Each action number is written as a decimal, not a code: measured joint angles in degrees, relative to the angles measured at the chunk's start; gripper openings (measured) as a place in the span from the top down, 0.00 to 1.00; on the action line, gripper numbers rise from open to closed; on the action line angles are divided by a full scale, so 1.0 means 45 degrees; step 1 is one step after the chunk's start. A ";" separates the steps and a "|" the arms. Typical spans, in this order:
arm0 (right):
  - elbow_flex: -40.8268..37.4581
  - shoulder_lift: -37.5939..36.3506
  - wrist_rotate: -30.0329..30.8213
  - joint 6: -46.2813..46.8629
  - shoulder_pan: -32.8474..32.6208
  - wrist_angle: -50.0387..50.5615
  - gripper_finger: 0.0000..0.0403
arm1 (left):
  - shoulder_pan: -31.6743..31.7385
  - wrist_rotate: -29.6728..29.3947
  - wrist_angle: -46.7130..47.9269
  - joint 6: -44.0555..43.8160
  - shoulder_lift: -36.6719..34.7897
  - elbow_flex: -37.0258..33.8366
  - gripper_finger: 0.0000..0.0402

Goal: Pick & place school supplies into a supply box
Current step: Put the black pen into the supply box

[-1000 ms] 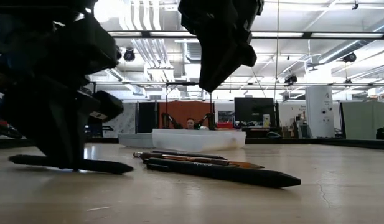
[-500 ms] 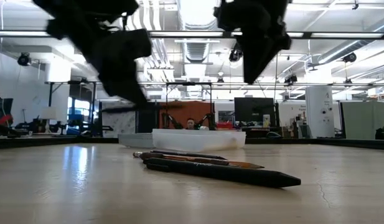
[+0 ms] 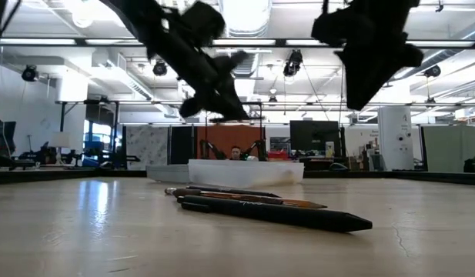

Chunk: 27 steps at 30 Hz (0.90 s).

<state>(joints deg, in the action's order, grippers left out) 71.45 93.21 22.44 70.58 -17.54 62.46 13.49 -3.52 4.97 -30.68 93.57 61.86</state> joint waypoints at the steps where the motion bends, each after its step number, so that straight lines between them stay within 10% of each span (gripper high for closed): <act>1: -0.0110 -0.0169 0.0164 0.0207 -0.0085 0.0027 0.85 | 0.0084 0.0213 -0.0013 -0.0415 0.0298 0.0121 0.95; 13: -0.0351 -0.0858 0.0801 -0.0271 -0.0466 -0.0181 0.85 | 0.0077 0.0533 0.0306 -0.1959 0.1711 0.0033 0.75; 27: -0.0305 0.1471 -0.2165 -0.3399 0.0063 -0.5922 0.85 | -0.2896 -0.0695 0.1653 -0.1023 -0.4510 -0.2769 0.72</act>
<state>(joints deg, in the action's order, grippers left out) 70.08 99.82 12.69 55.29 -17.26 35.82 0.46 -6.65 12.41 -35.29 73.28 49.40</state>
